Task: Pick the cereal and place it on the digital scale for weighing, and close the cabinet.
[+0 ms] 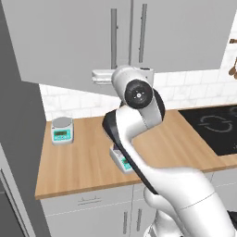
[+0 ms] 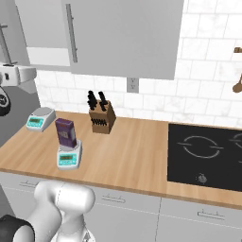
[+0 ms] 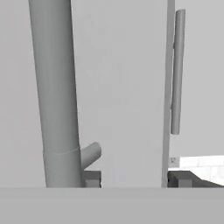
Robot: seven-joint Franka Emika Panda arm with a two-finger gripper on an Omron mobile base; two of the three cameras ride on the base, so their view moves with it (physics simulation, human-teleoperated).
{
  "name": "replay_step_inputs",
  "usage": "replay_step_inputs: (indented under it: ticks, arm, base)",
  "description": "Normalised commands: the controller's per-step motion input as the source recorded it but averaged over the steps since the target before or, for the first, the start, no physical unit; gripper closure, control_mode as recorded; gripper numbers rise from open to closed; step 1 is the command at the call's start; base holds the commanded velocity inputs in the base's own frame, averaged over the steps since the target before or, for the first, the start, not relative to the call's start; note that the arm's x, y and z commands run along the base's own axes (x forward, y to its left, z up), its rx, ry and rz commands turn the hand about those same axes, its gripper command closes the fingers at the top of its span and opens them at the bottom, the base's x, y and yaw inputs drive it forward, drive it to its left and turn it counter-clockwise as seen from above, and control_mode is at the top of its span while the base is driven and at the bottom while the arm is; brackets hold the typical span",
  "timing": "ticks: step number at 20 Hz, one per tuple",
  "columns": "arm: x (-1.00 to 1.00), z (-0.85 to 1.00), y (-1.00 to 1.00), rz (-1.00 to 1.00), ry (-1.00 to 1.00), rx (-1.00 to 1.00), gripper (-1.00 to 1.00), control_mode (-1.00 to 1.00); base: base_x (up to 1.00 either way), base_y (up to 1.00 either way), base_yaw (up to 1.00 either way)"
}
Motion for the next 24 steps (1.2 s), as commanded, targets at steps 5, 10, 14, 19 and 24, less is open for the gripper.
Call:
replay_step_inputs:
  ticks: [5, 10, 14, 19, 24]
  arm:
    - [0.65, 0.0, 0.0, -0.12, 0.05, 0.0, -1.0, -1.0]
    - [0.52, 0.0, 0.0, -0.13, 0.04, 0.0, -1.0, -1.0]
    - [0.49, 0.0, 0.0, -0.1, 0.02, 0.0, -1.0, -1.0]
    - [0.47, 0.0, 0.0, -0.04, 0.02, 0.0, -1.0, -1.0]
    - [0.41, 0.0, 0.0, -0.02, 0.01, 0.0, -1.0, -1.0]
  base:
    - [0.0, 0.0, 0.0]
    - [0.0, 0.0, 0.0]
    - [0.0, 0.0, 0.0]
    - [0.0, 0.0, 0.0]
    - [0.0, 0.0, 0.0]
